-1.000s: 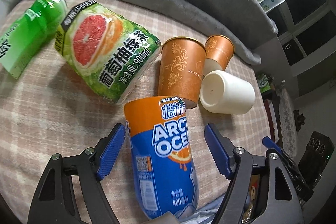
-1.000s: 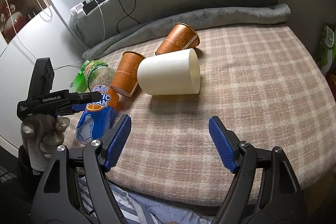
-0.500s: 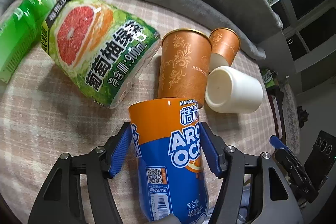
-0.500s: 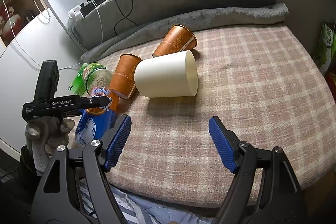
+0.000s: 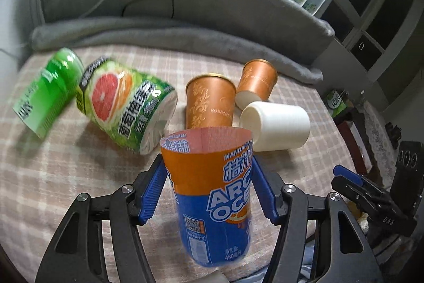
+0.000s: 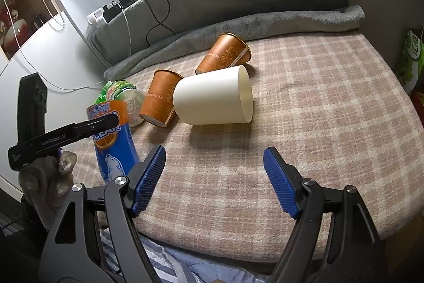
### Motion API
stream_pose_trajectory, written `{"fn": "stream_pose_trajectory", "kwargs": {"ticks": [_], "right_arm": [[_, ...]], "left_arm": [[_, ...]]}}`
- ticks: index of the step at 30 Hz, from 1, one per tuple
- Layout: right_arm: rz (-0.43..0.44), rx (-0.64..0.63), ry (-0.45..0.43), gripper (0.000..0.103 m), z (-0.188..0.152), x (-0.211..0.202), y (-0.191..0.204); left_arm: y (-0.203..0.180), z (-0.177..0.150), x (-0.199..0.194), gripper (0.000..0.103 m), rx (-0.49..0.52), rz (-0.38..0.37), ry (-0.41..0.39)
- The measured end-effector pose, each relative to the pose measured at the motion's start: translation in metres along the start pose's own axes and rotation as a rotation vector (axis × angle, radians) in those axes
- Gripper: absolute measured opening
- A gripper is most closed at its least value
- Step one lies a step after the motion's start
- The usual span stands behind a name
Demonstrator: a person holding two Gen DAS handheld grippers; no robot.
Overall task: Flip cup upright
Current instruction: 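Rotate the bottle with the left gripper, cap end down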
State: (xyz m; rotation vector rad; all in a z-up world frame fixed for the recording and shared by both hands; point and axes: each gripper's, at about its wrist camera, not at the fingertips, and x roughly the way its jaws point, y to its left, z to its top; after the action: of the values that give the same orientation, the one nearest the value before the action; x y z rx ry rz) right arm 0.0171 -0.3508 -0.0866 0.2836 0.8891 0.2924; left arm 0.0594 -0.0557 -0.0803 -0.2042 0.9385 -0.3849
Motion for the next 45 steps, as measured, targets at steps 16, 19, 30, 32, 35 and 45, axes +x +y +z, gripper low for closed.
{"fn": "stream_pose_trajectory", "kwargs": {"ticks": [16,19,30,32,35,45], "right_arm": [[-0.001,0.004,-0.008,0.079,0.001,-0.001,0.001],[0.001,0.004,-0.008,0.079,0.002,0.000,0.000],[0.003,0.003,-0.012,0.079,0.002,-0.002,0.001],[0.004,0.003,-0.013,0.079,0.003,-0.002,0.001],[0.005,0.004,-0.014,0.079,0.002,-0.003,0.003],[0.009,0.004,-0.018,0.079,0.002,-0.004,0.006]], "left_arm": [[-0.029,-0.007,-0.011,0.062,0.141,0.136,-0.157],[-0.033,-0.009,-0.012,0.062,0.174,0.167,-0.190],[-0.038,-0.016,-0.012,0.062,0.201,0.179,-0.219],[-0.038,-0.018,-0.014,0.062,0.198,0.173,-0.216],[-0.038,-0.021,-0.017,0.062,0.196,0.160,-0.211],[-0.041,-0.028,-0.022,0.063,0.197,0.117,-0.198]]}}
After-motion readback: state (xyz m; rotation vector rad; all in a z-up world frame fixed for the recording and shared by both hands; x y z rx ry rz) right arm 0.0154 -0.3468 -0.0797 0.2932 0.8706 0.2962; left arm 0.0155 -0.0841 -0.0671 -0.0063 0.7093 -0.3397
